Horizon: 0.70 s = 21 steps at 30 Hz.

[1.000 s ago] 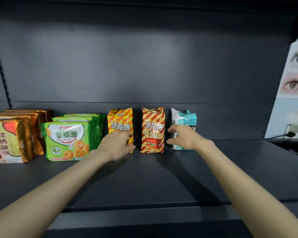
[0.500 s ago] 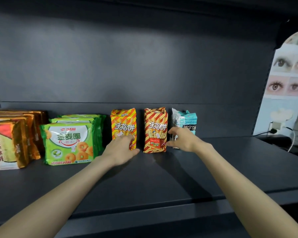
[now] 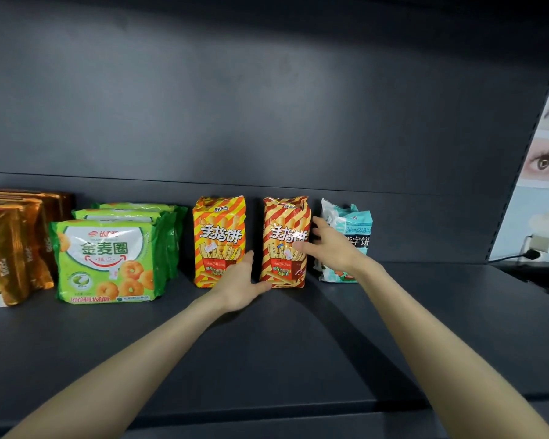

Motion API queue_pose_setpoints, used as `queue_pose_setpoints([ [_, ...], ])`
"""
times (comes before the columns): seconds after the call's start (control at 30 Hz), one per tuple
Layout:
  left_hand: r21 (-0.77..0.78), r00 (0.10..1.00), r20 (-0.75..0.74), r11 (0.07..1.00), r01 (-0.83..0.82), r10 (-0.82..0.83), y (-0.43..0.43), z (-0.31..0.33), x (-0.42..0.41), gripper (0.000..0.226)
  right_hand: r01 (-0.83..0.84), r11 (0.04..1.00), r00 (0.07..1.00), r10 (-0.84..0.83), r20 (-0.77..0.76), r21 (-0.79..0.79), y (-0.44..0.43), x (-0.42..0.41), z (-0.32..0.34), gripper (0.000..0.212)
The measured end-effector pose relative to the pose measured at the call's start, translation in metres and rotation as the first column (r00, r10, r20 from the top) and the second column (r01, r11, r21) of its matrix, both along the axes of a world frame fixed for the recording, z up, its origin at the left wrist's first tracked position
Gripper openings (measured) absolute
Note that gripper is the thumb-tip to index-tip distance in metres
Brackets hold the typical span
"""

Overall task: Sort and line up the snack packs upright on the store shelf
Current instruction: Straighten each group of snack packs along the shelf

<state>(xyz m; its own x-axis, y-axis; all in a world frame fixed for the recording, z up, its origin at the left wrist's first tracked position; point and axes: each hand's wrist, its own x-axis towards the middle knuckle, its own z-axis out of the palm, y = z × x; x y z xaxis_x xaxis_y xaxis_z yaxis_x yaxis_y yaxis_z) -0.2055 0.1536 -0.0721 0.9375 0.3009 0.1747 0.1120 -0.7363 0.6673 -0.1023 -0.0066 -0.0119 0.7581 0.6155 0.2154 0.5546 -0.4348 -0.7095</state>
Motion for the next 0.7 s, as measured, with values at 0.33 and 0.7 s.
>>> queue_pose_setpoints([
  [0.33, -0.134, 0.999, 0.035, 0.991, -0.029, 0.034, -0.011, -0.007, 0.028, 0.087, -0.115, 0.98, 0.982, 0.137, -0.132, 0.162, 0.016, 0.027, -0.008, 0.06],
  [0.7, -0.287, 0.999, 0.048, 0.957, 0.034, -0.021, 0.0, -0.015, 0.047, 0.072, -0.13, 0.968, 0.97, 0.169, -0.177, 0.215, 0.023, 0.043, -0.019, 0.056],
])
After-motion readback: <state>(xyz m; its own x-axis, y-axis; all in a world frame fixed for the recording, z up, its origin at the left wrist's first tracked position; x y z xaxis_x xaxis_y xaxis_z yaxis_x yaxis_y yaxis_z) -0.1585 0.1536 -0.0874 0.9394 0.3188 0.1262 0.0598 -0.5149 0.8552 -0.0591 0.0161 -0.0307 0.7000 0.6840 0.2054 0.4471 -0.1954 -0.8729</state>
